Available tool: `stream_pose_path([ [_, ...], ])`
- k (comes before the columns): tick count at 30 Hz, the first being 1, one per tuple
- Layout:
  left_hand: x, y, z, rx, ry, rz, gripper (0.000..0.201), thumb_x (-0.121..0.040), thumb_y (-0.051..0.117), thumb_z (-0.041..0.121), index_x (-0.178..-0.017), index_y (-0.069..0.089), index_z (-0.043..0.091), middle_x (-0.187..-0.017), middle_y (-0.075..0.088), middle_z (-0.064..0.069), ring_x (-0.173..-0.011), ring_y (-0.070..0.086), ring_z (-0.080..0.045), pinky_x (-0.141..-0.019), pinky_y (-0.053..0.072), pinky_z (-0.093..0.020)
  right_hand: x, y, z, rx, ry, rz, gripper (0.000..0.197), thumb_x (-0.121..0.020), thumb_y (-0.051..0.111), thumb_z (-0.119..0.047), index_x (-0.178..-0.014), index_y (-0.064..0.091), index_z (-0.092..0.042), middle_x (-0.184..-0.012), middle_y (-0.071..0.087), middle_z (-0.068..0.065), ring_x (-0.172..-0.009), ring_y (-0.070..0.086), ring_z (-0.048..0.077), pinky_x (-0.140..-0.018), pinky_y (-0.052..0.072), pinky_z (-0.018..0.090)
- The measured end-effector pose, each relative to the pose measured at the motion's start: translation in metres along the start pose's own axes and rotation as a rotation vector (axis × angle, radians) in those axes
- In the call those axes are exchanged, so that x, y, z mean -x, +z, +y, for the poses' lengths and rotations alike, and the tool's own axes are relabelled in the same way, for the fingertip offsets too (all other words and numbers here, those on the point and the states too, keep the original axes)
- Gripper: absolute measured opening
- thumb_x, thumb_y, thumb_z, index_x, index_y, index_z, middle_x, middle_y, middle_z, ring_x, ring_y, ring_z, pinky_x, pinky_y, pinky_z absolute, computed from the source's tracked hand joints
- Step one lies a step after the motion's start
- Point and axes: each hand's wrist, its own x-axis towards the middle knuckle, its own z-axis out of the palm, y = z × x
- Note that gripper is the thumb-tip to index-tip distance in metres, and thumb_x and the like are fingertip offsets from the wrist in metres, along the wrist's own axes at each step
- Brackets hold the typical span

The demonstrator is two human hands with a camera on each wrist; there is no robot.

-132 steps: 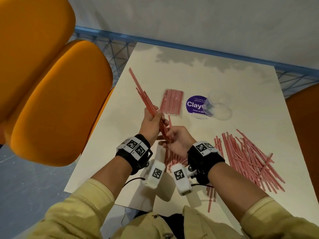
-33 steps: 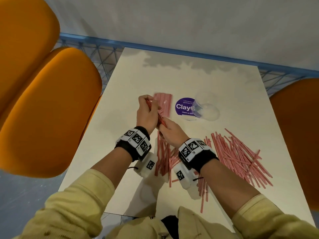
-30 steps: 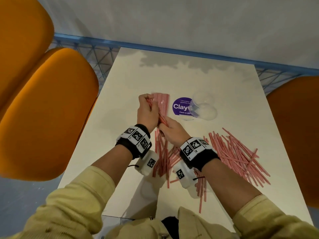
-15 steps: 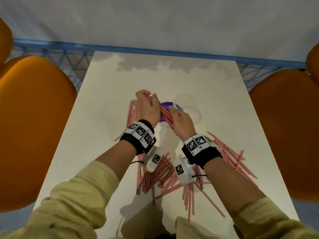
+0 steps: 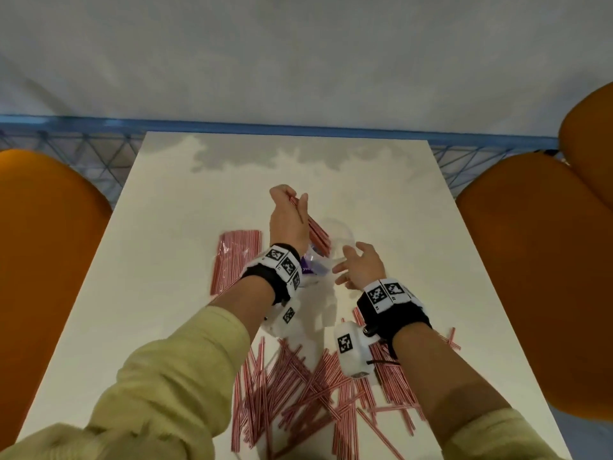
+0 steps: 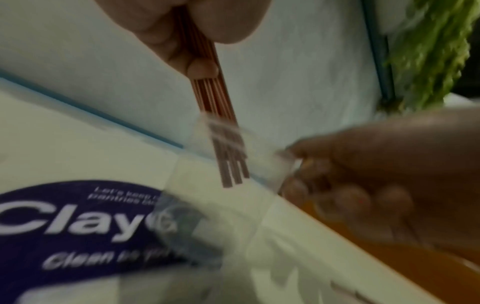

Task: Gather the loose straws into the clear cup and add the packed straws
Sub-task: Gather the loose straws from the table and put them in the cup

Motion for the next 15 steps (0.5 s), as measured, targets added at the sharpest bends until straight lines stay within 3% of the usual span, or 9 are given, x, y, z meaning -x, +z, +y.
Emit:
stream_pose_path([
  [2,0.007,0.006,-0.01,-0.062,0.01,-0.088,0.011,-0.097,0.04,0.021,-0.097,0.029,0.019,-0.068,0.046,0.0,-0.052,0.042,-0.015,-0.051,0.035,-0.028,-0.003,0.0,0.0,-0.067,0.013,-0.026,0.051,-0.097,0.041,-0.025,-0.142,0.025,-0.008,-0.066,0.063,0.008,-0.045,0.057,0.019,-0.037,0.037,0.019],
  [4,0.011,0.009,-0.015,-0.109,0.018,-0.154,0.005,-0.096,0.039,0.018,-0.101,0.039,0.015,-0.086,0.054,-0.009,-0.065,0.047,-0.019,-0.061,0.042,-0.034,-0.004,0.002,0.0,-0.089,0.001,-0.03,0.05,-0.097,0.041,-0.025,-0.141,0.027,-0.007,-0.065,0.062,0.008,-0.046,0.058,0.019,-0.037,0.038,0.018],
  [7,0.018,0.008,-0.02,-0.223,0.021,-0.258,0.029,-0.097,0.036,0.016,-0.124,0.046,0.01,-0.118,0.054,-0.018,-0.099,0.052,-0.028,-0.085,0.043,-0.032,-0.006,0.004,0.002,-0.097,-0.015,-0.012,0.048,-0.097,0.041,-0.025,-0.14,0.031,-0.006,-0.066,0.063,0.009,-0.051,0.06,0.023,-0.043,0.04,0.022],
  [9,0.02,0.005,-0.022,-0.297,0.041,-0.365,0.04,-0.099,0.033,0.018,-0.138,0.037,0.01,-0.138,0.046,-0.017,-0.125,0.043,-0.03,-0.102,0.037,-0.035,-0.006,0.003,0.003,-0.119,-0.014,-0.012,0.049,-0.097,0.042,-0.027,-0.14,0.03,-0.007,-0.066,0.063,0.01,-0.051,0.06,0.022,-0.043,0.042,0.023],
  [11,0.02,-0.003,-0.02,-0.309,0.039,-0.486,0.049,-0.1,0.03,0.024,-0.147,0.02,0.013,-0.153,0.028,-0.012,-0.14,0.029,-0.029,-0.113,0.026,-0.035,-0.005,0.002,0.003,-0.147,-0.004,-0.009,0.052,-0.096,0.044,-0.031,-0.141,0.028,-0.008,-0.068,0.062,0.009,-0.051,0.06,0.022,-0.044,0.042,0.024],
  [13,0.022,-0.015,-0.014,-0.225,0.002,-0.525,0.055,-0.1,0.027,0.031,-0.15,0.006,0.017,-0.159,0.014,-0.005,-0.145,0.02,-0.022,-0.115,0.018,-0.029,0.0,0.0,0.005,-0.161,-0.007,0.028,0.053,-0.095,0.044,-0.037,-0.138,0.029,-0.01,-0.072,0.062,0.008,-0.054,0.059,0.022,-0.047,0.042,0.026],
  [15,0.026,-0.033,-0.01,-0.107,-0.062,-0.442,0.055,-0.1,0.029,0.031,-0.15,0.008,0.019,-0.159,0.014,-0.003,-0.144,0.02,-0.018,-0.115,0.016,-0.028,0.007,-0.002,0.009,-0.14,-0.032,0.11,0.048,-0.094,0.043,-0.039,-0.132,0.036,-0.01,-0.076,0.062,0.008,-0.053,0.056,0.02,-0.047,0.04,0.026],
])
